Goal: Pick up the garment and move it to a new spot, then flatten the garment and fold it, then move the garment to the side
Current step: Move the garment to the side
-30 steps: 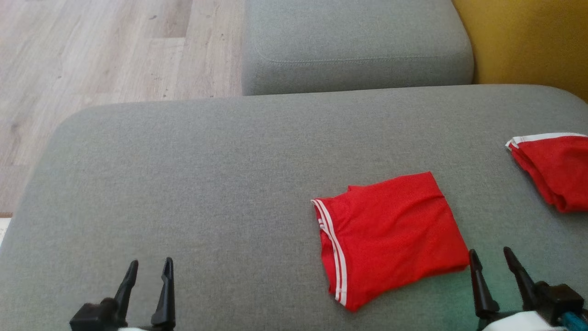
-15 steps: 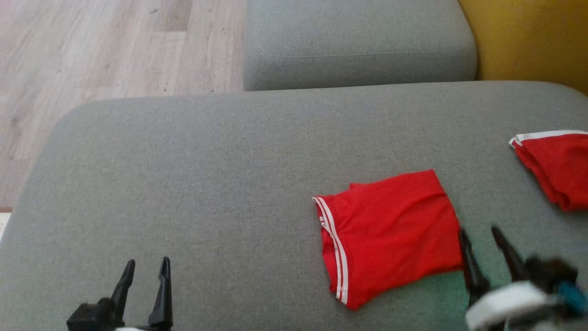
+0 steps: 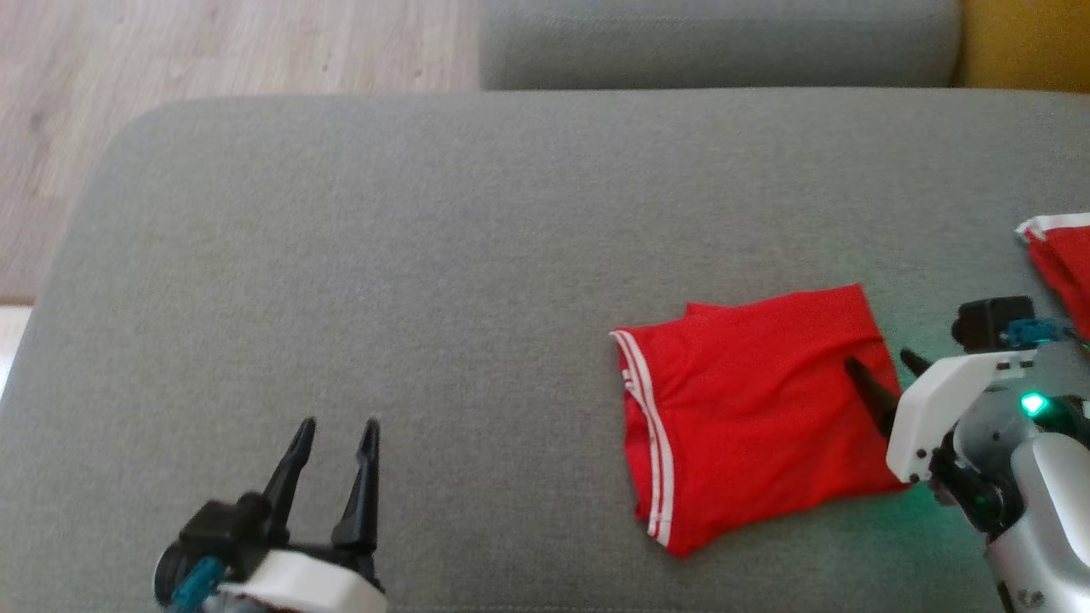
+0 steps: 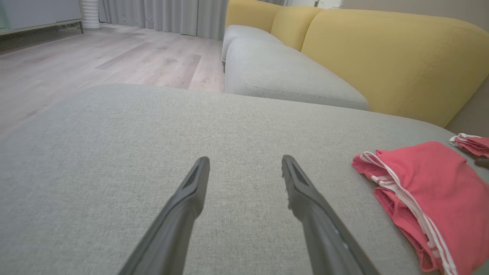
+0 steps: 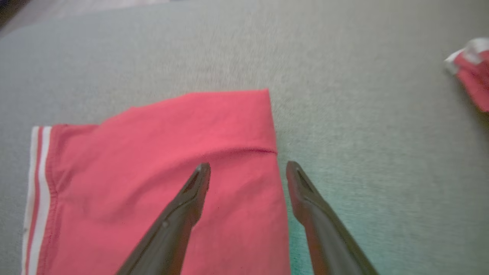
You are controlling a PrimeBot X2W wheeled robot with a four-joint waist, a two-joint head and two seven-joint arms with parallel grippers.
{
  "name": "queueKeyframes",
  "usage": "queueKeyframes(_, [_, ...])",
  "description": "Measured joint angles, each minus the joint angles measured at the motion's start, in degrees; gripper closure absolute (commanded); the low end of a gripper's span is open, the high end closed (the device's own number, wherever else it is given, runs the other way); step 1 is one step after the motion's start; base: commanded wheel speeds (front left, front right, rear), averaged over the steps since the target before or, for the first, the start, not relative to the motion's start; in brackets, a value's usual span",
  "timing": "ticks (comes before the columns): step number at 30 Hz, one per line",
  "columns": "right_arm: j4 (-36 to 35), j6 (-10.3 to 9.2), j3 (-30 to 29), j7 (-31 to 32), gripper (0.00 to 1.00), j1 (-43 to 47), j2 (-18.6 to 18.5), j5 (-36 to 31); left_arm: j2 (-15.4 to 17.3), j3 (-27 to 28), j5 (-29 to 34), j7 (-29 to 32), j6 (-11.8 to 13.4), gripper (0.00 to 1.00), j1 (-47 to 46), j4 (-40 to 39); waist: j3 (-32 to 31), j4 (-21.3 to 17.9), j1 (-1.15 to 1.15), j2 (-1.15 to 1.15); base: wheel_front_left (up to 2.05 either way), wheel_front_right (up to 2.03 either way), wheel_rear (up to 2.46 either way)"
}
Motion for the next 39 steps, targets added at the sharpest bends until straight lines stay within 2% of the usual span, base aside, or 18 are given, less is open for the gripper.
queueKeyframes(7, [9.6,0.0,-0.7,4.1,0.0,-3.9,0.3,-0.7,0.0,-1.5,-0.3,0.0,0.4,0.0,-2.6,0.1,3.3,2.4,0.01,0.0,0.0,0.0,0.0])
queueKeyframes(8, [10.3,0.0,-0.8,4.4,0.57,-4.3,0.3,-0.7,0.0,-1.7,-0.4,0.0,0.4,0.0,-2.6,0.1,3.6,2.6,0.01,0.0,0.0,0.0,0.0])
queueKeyframes(9, [10.6,0.0,-1.1,4.3,1.0,-4.7,0.5,-0.5,0.0,-1.7,-0.5,0.0,0.5,0.0,-2.6,0.1,3.8,2.7,0.0,0.0,0.0,0.0,0.0])
queueKeyframes(12, [11.0,0.0,-1.7,3.1,1.0,-6.2,1.4,1.5,0.0,-1.5,-0.5,0.0,0.6,0.0,-2.7,0.1,4.2,2.1,0.0,0.0,0.0,0.0,0.0])
queueKeyframes(17, [11.6,0.0,-6.0,-3.7,1.0,-11.4,1.6,0.3,0.0,-1.1,-0.4,0.0,0.8,0.0,-2.9,-0.3,4.9,-0.8,0.0,0.0,0.0,0.0,0.0])
queueKeyframes(25, [13.9,0.0,-16.5,-7.1,1.0,-24.0,-6.6,-6.5,-0.1,-2.2,1.5,0.0,-0.6,0.0,-7.7,-0.6,8.6,-5.7,0.0,0.0,0.0,0.0,0.0])
queueKeyframes(30, [16.8,0.0,-21.2,-7.4,1.0,-26.3,-8.6,-9.8,-0.1,-2.4,2.3,0.0,-1.1,0.0,-9.6,-0.8,11.5,-7.2,0.01,0.0,0.0,0.0,0.0])
queueKeyframes(37, [19.7,0.0,-26.0,-12.1,1.0,-29.9,-9.6,-16.6,-0.1,-2.5,3.1,0.0,-1.4,0.0,-9.6,-0.5,13.2,-7.0,0.0,0.0,0.0,0.0,0.0])
queueKeyframes(39, [20.1,0.0,-28.3,-14.6,0.0,-30.6,-9.7,-20.4,-0.1,-2.5,3.1,0.0,-1.5,0.0,-9.5,-0.5,13.3,-6.7,0.0,0.0,0.0,0.0,0.0])
